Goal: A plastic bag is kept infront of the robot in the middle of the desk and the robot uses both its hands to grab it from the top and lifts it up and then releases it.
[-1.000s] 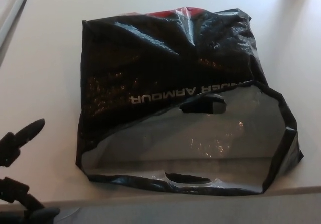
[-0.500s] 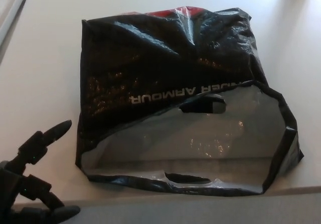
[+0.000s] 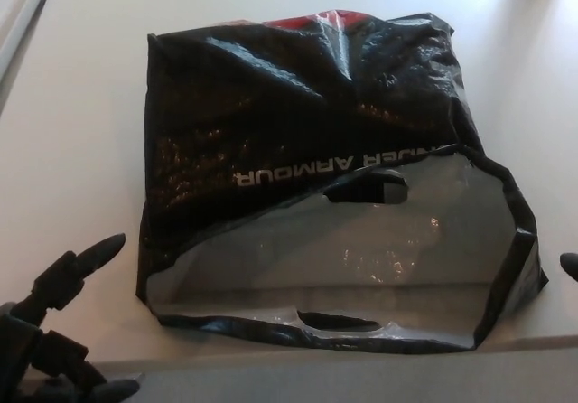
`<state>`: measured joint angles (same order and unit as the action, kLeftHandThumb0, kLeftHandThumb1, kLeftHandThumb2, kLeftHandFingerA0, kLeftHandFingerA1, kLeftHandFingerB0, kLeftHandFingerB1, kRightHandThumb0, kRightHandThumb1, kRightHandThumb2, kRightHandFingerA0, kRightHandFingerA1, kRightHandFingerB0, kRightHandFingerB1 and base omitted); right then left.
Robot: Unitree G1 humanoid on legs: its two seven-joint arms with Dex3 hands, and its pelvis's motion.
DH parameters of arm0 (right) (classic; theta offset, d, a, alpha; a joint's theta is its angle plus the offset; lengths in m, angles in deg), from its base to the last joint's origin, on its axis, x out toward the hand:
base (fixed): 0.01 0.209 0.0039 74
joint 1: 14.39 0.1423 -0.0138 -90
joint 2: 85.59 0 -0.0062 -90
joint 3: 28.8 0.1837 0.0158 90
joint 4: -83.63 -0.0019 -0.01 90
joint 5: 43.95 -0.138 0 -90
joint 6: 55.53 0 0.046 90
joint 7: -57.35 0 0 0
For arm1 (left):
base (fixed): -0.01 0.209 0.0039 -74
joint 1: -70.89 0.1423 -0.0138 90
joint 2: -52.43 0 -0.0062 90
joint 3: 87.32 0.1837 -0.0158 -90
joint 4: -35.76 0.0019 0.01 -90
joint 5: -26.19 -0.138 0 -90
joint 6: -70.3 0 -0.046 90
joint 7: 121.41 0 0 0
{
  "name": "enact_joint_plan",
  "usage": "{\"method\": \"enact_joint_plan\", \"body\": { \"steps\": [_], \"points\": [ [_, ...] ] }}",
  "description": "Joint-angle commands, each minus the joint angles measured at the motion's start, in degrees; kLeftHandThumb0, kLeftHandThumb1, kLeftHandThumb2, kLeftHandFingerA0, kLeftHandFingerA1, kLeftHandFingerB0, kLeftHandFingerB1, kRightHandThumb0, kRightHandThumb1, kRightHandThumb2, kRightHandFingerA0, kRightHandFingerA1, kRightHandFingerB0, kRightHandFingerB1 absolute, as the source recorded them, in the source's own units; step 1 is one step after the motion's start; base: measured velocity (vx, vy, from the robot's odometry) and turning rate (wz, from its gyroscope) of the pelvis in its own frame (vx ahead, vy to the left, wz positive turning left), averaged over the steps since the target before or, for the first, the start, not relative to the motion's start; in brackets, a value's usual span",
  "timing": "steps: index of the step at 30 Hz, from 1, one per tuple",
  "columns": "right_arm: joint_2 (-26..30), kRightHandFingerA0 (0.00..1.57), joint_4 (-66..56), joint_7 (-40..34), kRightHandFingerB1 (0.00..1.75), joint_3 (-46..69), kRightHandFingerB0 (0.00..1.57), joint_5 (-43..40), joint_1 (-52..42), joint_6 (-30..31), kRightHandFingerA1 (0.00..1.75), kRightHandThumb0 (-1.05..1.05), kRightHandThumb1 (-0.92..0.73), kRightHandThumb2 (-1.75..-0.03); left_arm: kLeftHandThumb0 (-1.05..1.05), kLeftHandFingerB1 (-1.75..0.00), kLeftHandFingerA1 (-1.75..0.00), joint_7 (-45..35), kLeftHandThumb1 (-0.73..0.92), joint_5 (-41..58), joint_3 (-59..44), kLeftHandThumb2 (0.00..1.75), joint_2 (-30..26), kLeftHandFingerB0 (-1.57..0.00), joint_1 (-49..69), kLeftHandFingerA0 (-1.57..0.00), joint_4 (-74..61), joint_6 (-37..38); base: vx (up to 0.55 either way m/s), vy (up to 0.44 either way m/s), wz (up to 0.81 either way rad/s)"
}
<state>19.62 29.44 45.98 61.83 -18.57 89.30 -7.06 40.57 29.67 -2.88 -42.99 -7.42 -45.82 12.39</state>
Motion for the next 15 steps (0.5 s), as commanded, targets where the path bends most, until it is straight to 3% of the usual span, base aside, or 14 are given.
{"method": "enact_joint_plan", "body": {
  "steps": [1,6,7,8,9,15],
  "points": [
    [-0.68,0.0,3.61,-2.81,0.0,-0.96,0.0,0.72,0.87,-1.14,0.78,-1.05,-0.75,-0.66,-0.61,-0.25,-0.33,-2.09,0.44,0.48,0.43,0.54,-1.57,-0.03,0.79,-0.31,-2.54,-6.19,0.0,0.0,0.0],
    [-0.43,0.0,5.91,-3.72,0.0,-1.96,0.0,1.38,1.62,-1.79,0.84,-1.05,-0.76,-0.64,-0.6,-0.25,-0.34,-2.52,0.44,0.76,1.16,0.54,-0.95,-0.03,0.98,-0.32,-4.0,-8.05,0.0,0.0,0.0],
    [-0.24,0.05,6.51,-4.13,0.0,-2.2,0.0,1.68,1.93,-2.09,0.76,-1.05,-0.64,-0.86,-0.62,-0.22,-0.45,-2.45,0.37,0.74,1.28,0.74,-0.79,-0.04,0.98,-0.27,-4.34,-8.72,0.0,0.0,0.0],
    [-0.04,0.05,7.14,-4.56,0.0,-2.46,0.0,1.96,2.23,-2.32,0.76,-1.05,-0.64,-0.86,-0.62,-0.22,-0.45,-2.37,0.37,0.66,1.38,0.74,-0.63,-0.04,0.99,-0.27,-4.7,-9.48,0.0,0.0,0.0],
    [0.19,0.0,7.29,-4.69,0.0,-2.66,0.0,2.11,2.26,-2.34,0.91,-1.05,-0.78,-0.64,-0.63,-0.21,-0.45,-2.17,0.37,0.24,1.47,0.74,-0.53,-0.04,0.84,-0.28,-4.5,-9.25,0.0,0.0,0.0],
    [1.09,0.0,7.65,-3.7,0.0,-3.22,0.0,1.91,1.89,-2.77,0.92,-1.05,-0.76,-0.63,-0.67,-0.22,-0.45,-0.6,0.38,-0.95,1.81,0.74,0.7,-0.05,-0.03,-0.31,-4.34,-9.98,0.0,0.0,0.0]
  ]
}}
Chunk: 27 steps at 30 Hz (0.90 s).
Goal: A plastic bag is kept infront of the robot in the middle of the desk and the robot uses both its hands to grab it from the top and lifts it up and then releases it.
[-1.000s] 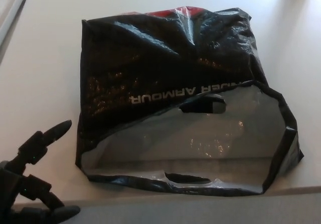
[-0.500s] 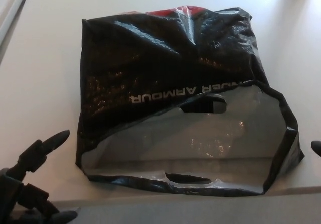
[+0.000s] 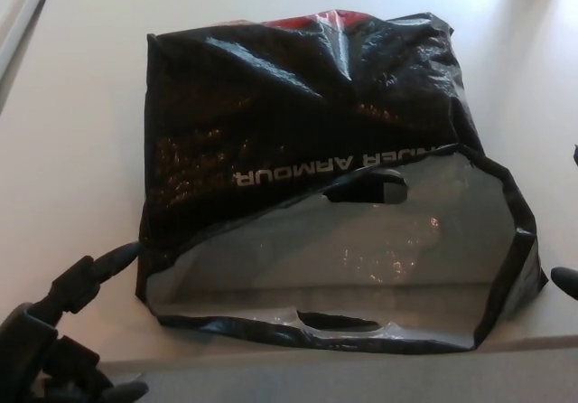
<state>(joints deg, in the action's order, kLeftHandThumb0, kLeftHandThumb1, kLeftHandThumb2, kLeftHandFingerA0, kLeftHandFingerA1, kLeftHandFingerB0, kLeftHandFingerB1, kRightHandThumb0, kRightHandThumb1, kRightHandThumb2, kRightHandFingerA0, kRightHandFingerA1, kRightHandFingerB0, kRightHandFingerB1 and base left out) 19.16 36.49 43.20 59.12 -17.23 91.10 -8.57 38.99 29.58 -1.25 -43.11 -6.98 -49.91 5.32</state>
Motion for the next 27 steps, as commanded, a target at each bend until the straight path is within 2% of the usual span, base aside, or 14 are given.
{"method": "enact_joint_plan", "body": {
  "steps": [1,7,8,10,12,13,14,15,16,17,22,23,26,27],
  "points": [
    [1.58,0.0,0.62,-1.16,0.0,-0.7,0.0,0.91,0.03,-1.09,0.89,-1.05,-0.75,-0.65,-0.66,-0.26,-0.45,1.12,0.37,-1.07,0.19,0.73,1.0,-0.06,-0.92,-0.31,0.09,-2.39,0.0,0.0,0.0],
    [1.08,0.0,0.63,-0.72,0.0,-1.38,0.0,0.52,-0.21,-1.21,0.93,-1.05,-0.74,-0.64,-0.64,-0.21,-0.47,1.18,0.38,-1.34,0.98,0.75,1.85,-0.03,-2.16,-0.27,-1.91,-6.02,0.0,0.0,0.0],
    [0.92,0.04,0.49,-1.11,0.0,-1.68,0.0,1.02,-0.36,-0.76,0.76,-1.05,-0.66,-0.83,-0.6,-0.24,-0.37,0.78,0.44,-0.8,1.37,0.55,2.18,-0.02,-2.89,-0.3,-1.76,-6.55,0.0,0.0,0.0],
    [0.71,0.05,0.37,-1.18,0.0,-2.07,0.0,0.98,-0.51,-0.72,0.76,-1.05,-0.66,-0.83,-0.59,-0.24,-0.38,0.54,0.44,-0.48,1.72,0.55,2.61,-0.02,-3.66,-0.29,-1.39,-6.63,0.0,0.0,0.0],
    [-0.23,0.03,0.56,-0.21,0.0,-2.65,0.0,0.13,-0.57,-1.12,0.88,-1.05,-0.72,-0.64,-0.6,-0.25,-0.37,1.01,0.47,-1.4,2.2,0.54,2.94,-0.01,-4.6,-0.29,-1.17,-7.13,0.0,0.0,0.0],
    [-0.47,0.03,0.53,-0.41,0.0,-2.9,0.0,0.26,-0.51,-1.11,0.88,-1.05,-0.72,-0.64,-0.6,-0.25,-0.37,1.06,0.47,-1.52,2.22,0.54,2.93,-0.01,-4.79,-0.29,-1.42,-7.64,0.0,0.0,0.0],
    [-0.8,0.07,0.76,-0.53,0.0,-3.43,0.0,0.67,-0.61,-1.25,0.78,-1.05,-0.64,-0.76,-0.64,-0.18,-0.48,1.03,0.39,-1.29,2.38,0.76,3.13,-0.01,-4.96,-0.23,-1.96,-8.87,0.0,0.0,0.0],
    [-0.93,0.07,0.87,-0.61,0.0,-3.71,0.0,0.82,-0.65,-1.3,0.78,-1.05,-0.64,-0.76,-0.64,-0.18,-0.48,1.01,0.39,-1.2,2.45,0.76,3.23,-0.01,-5.03,-0.23,-2.23,-9.46,0.0,0.0,0.0],
    [-1.17,0.08,0.87,-0.37,0.0,-4.15,0.0,0.74,-0.87,-1.59,0.81,-1.05,-0.64,-0.75,-0.6,-0.25,-0.37,1.34,0.46,-1.13,2.55,0.55,3.68,-0.02,-5.27,-0.29,-2.28,-10.0,0.0,0.0,0.0],
    [-1.36,0.05,0.85,-0.39,0.0,-4.45,0.0,0.86,-1.07,-1.73,0.9,-1.05,-0.71,-0.64,-0.61,-0.25,-0.38,1.41,0.46,-1.1,2.65,0.55,3.86,-0.02,-5.42,-0.29,-2.36,-10.36,0.0,0.0,0.0],
    [-2.06,0.05,0.17,-1.02,0.0,-6.29,0.0,1.67,-2.29,-2.56,0.91,-1.05,-0.7,-0.62,-0.63,-0.25,-0.38,1.59,0.47,-1.08,2.86,0.55,4.61,-0.03,-6.09,-0.29,-2.34,-11.79,0.0,0.0,0.0],
    [-2.31,0.05,0.05,-1.29,0.0,-6.59,0.0,1.9,-2.53,-2.42,0.94,-1.05,-0.7,-0.63,-0.65,-0.21,-0.49,1.58,0.39,-1.06,2.87,0.78,4.71,-0.02,-6.17,-0.26,-2.22,-12.03,0.0,0.0,0.0],
    [-2.47,0.05,-0.29,-1.9,0.0,-7.1,0.0,2.53,-2.73,-1.62,0.95,-1.05,-0.7,-0.63,-0.66,-0.21,-0.49,1.83,0.39,-1.44,2.87,0.78,4.84,-0.03,-6.37,-0.26,-2.33,-12.49,0.0,0.0,0.0],
    [-3.21,0.06,-0.16,-1.23,0.0,-7.34,0.0,1.97,-3.17,-0.96,0.99,-1.05,-0.69,-0.63,-0.64,-0.24,-0.38,1.53,0.48,-1.15,2.93,0.56,4.98,-0.03,-6.56,-0.29,-1.89,-12.44,0.0,0.0,0.0]
  ]
}}
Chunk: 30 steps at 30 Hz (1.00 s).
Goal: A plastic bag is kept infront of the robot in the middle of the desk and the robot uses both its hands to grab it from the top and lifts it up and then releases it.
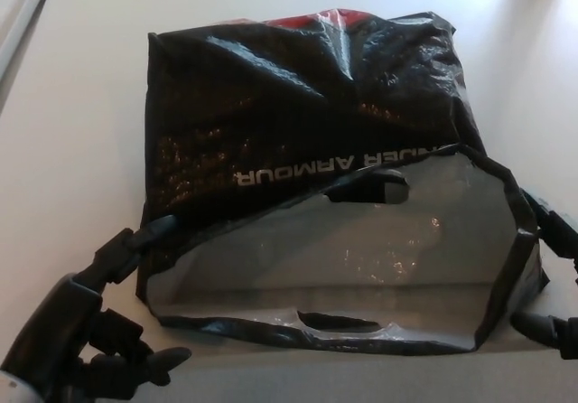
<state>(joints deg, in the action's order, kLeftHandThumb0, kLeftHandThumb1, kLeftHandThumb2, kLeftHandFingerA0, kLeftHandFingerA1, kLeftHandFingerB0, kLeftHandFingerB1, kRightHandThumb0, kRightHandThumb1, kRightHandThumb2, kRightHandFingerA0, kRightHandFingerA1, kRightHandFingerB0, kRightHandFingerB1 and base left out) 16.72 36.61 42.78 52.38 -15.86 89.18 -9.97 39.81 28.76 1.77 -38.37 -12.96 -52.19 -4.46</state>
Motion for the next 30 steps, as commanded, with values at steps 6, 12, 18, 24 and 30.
{"method": "enact_joint_plan", "body": {
  "steps": [6,12,18,24,30],
  "points": [
    [-2.09,0.05,-0.32,-0.77,0.0,-1.95,0.0,1.26,-1.98,1.36,0.98,-1.05,-0.68,-0.62,-0.68,-0.4,-0.48,0.75,0.41,-0.98,0.18,0.77,0.58,-0.18,-0.74,-0.29,-0.07,-4.24,0.0,0.0,0.0],
    [-4.13,0.09,0.6,0.94,0.03,-2.56,0.0,-0.02,-1.9,3.27,1.01,-1.05,-0.64,-0.64,-0.4,-1.23,-1.42,0.44,0.49,-1.21,0.52,0.57,0.33,-0.7,-1.06,-0.79,-0.25,-5.48,0.0,0.0,0.0],
    [-6.85,0.08,5.63,4.66,0.66,-0.6,0.02,-4.83,0.37,4.68,0.68,-0.61,0.06,-0.79,-0.29,-1.4,-1.5,-7.12,0.45,9.64,-1.05,0.82,-2.26,-1.1,3.34,-1.34,-9.24,-17.26,0.0,0.0,0.0],
    [-7.94,0.21,8.4,7.02,0.46,1.64,0.0,-8.17,1.84,5.02,1.03,-1.05,-0.62,-0.62,-0.19,-1.75,-1.75,-9.69,0.57,17.24,-3.52,0.57,-3.06,-0.75,6.54,-1.03,-14.32,-24.42,0.0,0.0,0.0],
    [-9.48,0.48,10.66,10.17,0.67,4.08,0.07,-12.37,2.78,4.42,0.96,-1.05,-0.44,-0.92,-0.19,-1.75,-1.75,-8.66,0.59,19.58,-5.87,0.57,-2.41,-0.77,7.58,-1.04,-16.35,-27.62,0.0,0.0,0.0]
  ]
}}
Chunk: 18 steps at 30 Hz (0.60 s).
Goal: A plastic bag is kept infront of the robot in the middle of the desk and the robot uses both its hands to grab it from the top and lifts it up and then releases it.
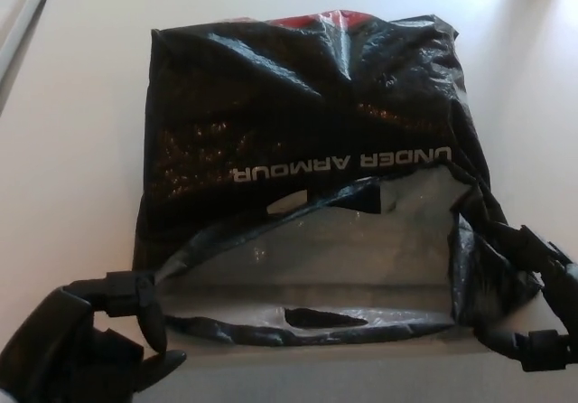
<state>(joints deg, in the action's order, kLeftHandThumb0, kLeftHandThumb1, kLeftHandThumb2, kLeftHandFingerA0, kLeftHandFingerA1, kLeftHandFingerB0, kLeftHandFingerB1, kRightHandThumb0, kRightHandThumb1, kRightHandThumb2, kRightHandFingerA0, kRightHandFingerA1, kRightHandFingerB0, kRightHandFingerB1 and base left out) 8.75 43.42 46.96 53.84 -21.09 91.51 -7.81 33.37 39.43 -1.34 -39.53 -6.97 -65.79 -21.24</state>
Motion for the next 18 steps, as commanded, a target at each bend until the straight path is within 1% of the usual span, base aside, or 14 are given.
{"method": "enact_joint_plan", "body": {
  "steps": [1,2,3,4,6,7,8,10,11,12,13,16,17,18],
  "points": [
    [-1.59,0.54,4.22,5.99,0.69,2.81,0.06,-7.21,0.66,1.99,0.98,-1.05,-0.47,-0.94,-0.18,-1.75,-1.75,-2.38,0.6,9.25,-2.99,0.57,-1.17,-0.73,1.43,-1.01,-2.61,-11.06,0.0,0.0,0.0],
    [-1.66,0.54,4.58,5.86,0.69,2.95,0.06,-7.17,0.88,1.73,0.98,-1.05,-0.47,-0.94,-0.18,-1.75,-1.75,-2.65,0.6,9.64,-3.22,0.57,-1.1,-0.73,1.24,-1.01,-2.34,-11.18,0.0,0.0,0.0],
    [-2.04,0.46,5.02,7.41,0.83,3.84,0.13,-8.9,0.97,1.68,1.02,-1.05,-0.61,-0.63,-0.18,-1.75,-1.75,-2.65,0.6,9.53,-3.33,0.57,-1.02,-0.7,1.1,-0.99,-2.1,-11.25,0.0,0.0,0.0],
    [-2.2,0.63,5.46,7.16,0.68,4.37,0.0,-9.24,1.16,1.19,1.0,-0.96,-0.48,-1.01,-0.18,-1.75,-1.75,-2.45,0.61,9.66,-3.41,0.57,-0.86,-0.69,0.96,-1.0,-2.37,-11.94,0.0,0.0,0.0],
    [-2.62,0.6,5.59,8.55,0.7,5.32,0.06,-10.64,1.36,1.3,0.99,-0.93,-0.45,-0.98,-0.17,-1.75,-1.75,-2.26,0.61,9.67,-3.37,0.58,-0.7,-0.7,0.59,-0.98,-2.46,-12.69,0.0,0.0,0.0],
    [-2.84,0.47,5.9,9.44,0.83,5.69,0.21,-11.2,1.51,1.22,0.99,-1.05,-0.59,-0.69,-0.18,-1.75,-1.75,-2.27,0.61,9.53,-3.38,0.58,-0.7,-0.7,0.55,-0.98,-2.41,-12.68,0.0,0.0,0.0],
    [-2.94,0.65,6.03,10.12,0.7,5.98,0.03,-11.64,1.59,1.03,1.03,-1.05,-0.54,-1.0,-0.19,-1.75,-1.75,-2.13,0.61,9.53,-3.32,0.57,-0.66,-0.7,0.47,-0.97,-2.61,-13.04,0.0,0.0,0.0],
    [-2.98,0.68,5.77,10.81,0.69,6.25,0.01,-11.9,1.56,1.72,1.02,-1.04,-0.5,-1.0,-0.18,-1.75,-1.75,-1.98,0.62,9.57,-3.15,0.58,-0.41,-0.69,0.18,-0.99,-2.75,-13.52,0.0,0.0,0.0],
    [-3.23,0.65,6.07,12.17,0.7,6.72,0.07,-13.02,1.64,1.14,0.99,-0.94,-0.43,-0.96,-0.18,-1.75,-1.75,-1.8,0.63,9.86,-3.16,0.58,-0.18,-0.69,0.09,-0.95,-3.07,-14.07,0.0,0.0,0.0],
    [-3.17,0.66,5.82,11.65,0.71,6.52,0.05,-12.51,1.55,1.42,1.02,-1.05,-0.53,-1.01,-0.18,-1.75,-1.75,-1.61,0.62,10.04,-3.19,0.57,0.11,-0.7,-0.09,-0.96,-2.86,-14.25,0.0,0.0,0.0],
    [-3.14,0.66,5.61,11.44,0.71,6.39,0.05,-12.22,1.46,1.78,1.02,-1.05,-0.53,-1.01,-0.24,-1.35,-1.47,-1.57,0.47,10.16,-3.24,0.82,0.33,-1.01,-0.28,-1.28,-2.48,-14.19,0.0,0.0,0.0],
    [-3.12,0.64,6.23,11.92,0.68,6.22,0.02,-12.41,1.57,0.92,1.0,-0.98,-0.46,-0.98,-0.23,-1.31,-1.44,-0.49,0.47,8.86,-3.44,0.83,1.32,-0.98,-0.66,-1.27,-1.26,-12.22,0.0,0.0,0.0],
    [-3.11,0.64,6.39,11.89,0.68,6.22,0.02,-12.48,1.62,0.78,1.0,-0.98,-0.46,-0.98,-0.23,-1.31,-1.44,0.49,0.47,8.02,-3.5,0.83,1.76,-0.98,-0.69,-1.27,-1.15,-11.61,0.0,0.0,0.0],
    [-3.12,0.68,6.3,11.87,0.7,6.16,0.01,-12.52,1.58,0.84,1.03,-1.05,-0.53,-1.0,-0.18,-1.75,-1.75,2.0,0.62,7.01,-3.59,0.53,2.31,-0.61,-0.55,-0.89,-1.47,-11.43,0.0,0.0,0.0]
  ]
}}
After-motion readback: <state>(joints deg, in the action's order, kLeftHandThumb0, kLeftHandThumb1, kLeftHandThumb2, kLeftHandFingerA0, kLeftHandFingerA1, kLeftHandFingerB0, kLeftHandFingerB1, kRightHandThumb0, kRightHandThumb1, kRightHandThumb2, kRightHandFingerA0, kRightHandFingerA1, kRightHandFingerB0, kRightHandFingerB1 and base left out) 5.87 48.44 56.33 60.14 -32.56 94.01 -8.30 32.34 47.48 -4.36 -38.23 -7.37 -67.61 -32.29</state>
